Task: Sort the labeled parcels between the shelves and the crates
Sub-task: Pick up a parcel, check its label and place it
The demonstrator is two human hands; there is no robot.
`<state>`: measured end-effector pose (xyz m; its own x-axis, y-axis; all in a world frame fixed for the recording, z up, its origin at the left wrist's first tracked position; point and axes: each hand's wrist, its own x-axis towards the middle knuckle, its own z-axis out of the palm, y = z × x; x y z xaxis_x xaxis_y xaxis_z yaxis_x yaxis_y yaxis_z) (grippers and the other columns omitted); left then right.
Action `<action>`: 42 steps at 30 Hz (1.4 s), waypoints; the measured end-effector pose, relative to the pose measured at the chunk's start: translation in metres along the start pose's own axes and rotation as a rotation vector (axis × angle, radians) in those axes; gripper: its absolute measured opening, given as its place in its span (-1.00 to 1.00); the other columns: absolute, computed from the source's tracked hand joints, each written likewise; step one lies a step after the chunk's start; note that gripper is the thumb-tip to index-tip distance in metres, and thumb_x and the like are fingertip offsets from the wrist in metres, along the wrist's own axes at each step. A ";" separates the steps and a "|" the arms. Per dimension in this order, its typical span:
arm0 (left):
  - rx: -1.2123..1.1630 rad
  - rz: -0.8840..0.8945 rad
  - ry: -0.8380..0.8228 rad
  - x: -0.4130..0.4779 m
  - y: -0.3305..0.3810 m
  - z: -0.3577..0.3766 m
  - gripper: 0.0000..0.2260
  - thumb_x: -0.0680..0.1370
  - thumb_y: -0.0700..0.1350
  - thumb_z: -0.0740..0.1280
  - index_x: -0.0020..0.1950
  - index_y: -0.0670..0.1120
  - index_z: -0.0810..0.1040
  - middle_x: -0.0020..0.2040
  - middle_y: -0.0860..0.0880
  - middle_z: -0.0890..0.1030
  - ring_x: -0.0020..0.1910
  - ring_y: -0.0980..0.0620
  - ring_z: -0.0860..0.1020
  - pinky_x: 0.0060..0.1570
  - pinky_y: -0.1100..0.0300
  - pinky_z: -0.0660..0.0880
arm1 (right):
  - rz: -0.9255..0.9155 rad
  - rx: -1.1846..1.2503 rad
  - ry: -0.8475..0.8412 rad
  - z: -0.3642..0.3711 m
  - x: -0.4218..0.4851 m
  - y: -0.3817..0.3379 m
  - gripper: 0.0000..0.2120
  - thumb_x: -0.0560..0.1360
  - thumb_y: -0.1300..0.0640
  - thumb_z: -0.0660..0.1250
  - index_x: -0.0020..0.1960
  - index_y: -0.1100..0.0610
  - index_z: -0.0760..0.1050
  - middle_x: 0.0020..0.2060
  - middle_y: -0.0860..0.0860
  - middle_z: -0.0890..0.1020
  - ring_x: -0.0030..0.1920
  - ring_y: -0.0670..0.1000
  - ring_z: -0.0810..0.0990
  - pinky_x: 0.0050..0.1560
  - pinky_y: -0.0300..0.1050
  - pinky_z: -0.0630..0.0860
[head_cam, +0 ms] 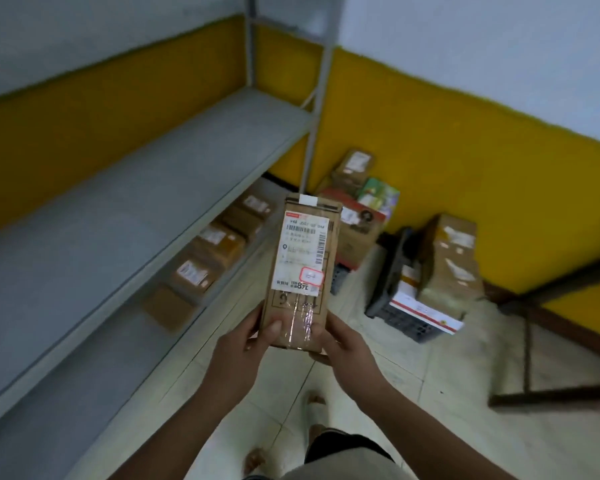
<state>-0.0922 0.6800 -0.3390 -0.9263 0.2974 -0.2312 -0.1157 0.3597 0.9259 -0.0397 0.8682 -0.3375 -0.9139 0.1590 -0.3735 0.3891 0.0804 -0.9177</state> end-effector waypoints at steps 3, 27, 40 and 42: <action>-0.003 0.056 -0.080 0.001 0.019 0.028 -0.68 0.59 0.15 0.31 0.36 0.30 0.51 0.14 0.36 0.64 0.13 0.37 0.59 0.13 0.32 0.52 | -0.021 0.034 0.102 -0.029 -0.023 -0.001 -0.70 0.66 0.04 0.22 0.31 -0.28 0.48 0.14 -0.24 0.66 0.15 -0.13 0.65 0.15 -0.08 0.62; -0.084 -0.041 -0.260 0.076 0.109 0.252 -0.71 0.54 0.19 0.31 0.24 0.25 0.60 0.10 0.26 0.69 0.13 0.23 0.63 0.20 0.13 0.56 | -0.003 0.077 0.270 -0.259 -0.024 0.036 -0.62 0.64 -0.08 0.23 0.41 -0.36 0.31 0.16 -0.40 0.60 0.20 -0.35 0.54 0.25 -0.26 0.47; -0.091 -0.233 -0.315 0.318 0.117 0.348 -0.83 0.63 0.10 0.27 0.18 0.18 0.59 0.13 0.10 0.67 0.13 0.05 0.61 0.19 0.00 0.57 | 0.120 0.148 0.367 -0.363 0.192 0.039 -0.64 0.66 0.08 0.20 0.29 -0.37 0.39 0.16 -0.26 0.62 0.19 -0.23 0.58 0.24 -0.24 0.51; -0.082 -0.301 -0.324 0.360 0.118 0.367 -0.82 0.64 0.10 0.26 0.18 0.14 0.58 0.12 0.10 0.65 0.11 0.04 0.61 0.18 0.00 0.56 | 0.157 0.148 0.400 -0.380 0.228 0.041 -0.61 0.66 0.11 0.20 0.30 -0.36 0.41 0.16 -0.25 0.64 0.16 -0.24 0.60 0.22 -0.23 0.54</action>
<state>-0.3081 1.1537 -0.4230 -0.6886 0.4561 -0.5637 -0.4030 0.4056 0.8204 -0.1883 1.2821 -0.4089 -0.7173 0.5277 -0.4550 0.4723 -0.1118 -0.8743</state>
